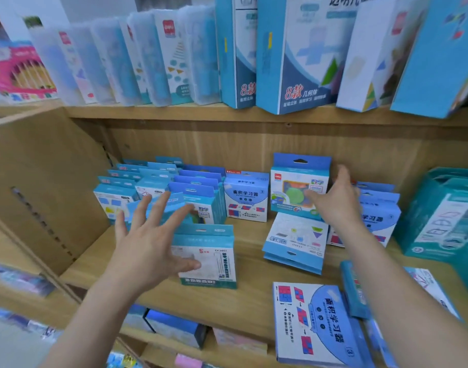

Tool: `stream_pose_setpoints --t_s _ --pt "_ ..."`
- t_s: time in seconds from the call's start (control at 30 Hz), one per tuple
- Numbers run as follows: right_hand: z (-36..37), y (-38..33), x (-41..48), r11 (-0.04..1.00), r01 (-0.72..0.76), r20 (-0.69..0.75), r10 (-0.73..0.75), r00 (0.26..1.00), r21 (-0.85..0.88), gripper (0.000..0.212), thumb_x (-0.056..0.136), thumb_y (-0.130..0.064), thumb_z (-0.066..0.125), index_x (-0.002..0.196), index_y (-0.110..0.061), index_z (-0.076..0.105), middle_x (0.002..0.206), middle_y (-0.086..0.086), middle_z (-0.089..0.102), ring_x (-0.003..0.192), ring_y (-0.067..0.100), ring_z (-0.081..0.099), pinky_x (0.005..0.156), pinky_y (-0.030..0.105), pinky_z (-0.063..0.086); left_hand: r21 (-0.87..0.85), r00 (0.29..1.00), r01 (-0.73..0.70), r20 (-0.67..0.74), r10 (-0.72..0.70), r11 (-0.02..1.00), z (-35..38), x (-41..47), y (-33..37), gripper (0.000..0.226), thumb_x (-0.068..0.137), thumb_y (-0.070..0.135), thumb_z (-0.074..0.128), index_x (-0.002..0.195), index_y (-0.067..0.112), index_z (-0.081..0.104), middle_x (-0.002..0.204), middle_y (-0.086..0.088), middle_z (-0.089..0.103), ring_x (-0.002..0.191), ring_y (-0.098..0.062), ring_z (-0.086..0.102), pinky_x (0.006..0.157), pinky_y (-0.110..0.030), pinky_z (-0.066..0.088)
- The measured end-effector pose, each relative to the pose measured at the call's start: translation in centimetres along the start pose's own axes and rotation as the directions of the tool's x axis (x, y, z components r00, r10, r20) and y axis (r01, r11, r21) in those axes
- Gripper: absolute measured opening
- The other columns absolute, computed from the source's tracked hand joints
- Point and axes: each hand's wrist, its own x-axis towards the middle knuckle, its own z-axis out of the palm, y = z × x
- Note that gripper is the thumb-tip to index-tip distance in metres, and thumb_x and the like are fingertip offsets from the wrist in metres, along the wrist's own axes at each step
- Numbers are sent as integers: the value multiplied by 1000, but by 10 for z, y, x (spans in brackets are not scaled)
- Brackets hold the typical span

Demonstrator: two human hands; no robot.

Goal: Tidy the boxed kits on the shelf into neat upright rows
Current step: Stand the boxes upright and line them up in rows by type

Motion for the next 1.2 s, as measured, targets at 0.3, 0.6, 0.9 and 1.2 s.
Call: stream_pose_setpoints --t_s 0.3,0.6,0.9,1.2 --pt "0 -24 -31 907 416 -55 -412 909 71 36 83 -17 70 116 -17 55 111 2 61 100 20 56 82 38 48 -48 993 2 118 4 999 12 16 -23 78 63 77 61 130 42 39 139 0 35 131 -28 31 106 -61 25" --pt "52 -26 -111 899 227 184 -312 932 375 32 84 -16 70 102 -30 48 95 -15 64 90 -5 60 77 16 49 -80 988 53 152 -41 995 15 26 -60 69 68 66 67 126 39 41 130 4 34 125 -20 30 98 -56 35" --pt "120 -43 -155 926 189 325 -298 898 327 32 85 -18 69 102 -33 47 103 -12 65 96 7 62 81 27 51 -40 972 -21 231 30 999 5 40 -103 114 63 60 75 137 55 -11 152 5 10 136 -24 23 103 -55 23" --pt "139 -54 -158 941 156 326 -255 910 302 35 89 -19 63 119 -30 48 116 -11 60 109 6 55 86 26 48 48 958 -106 271 90 993 7 57 -134 98 62 65 71 140 41 16 141 8 25 123 -19 24 95 -47 26"
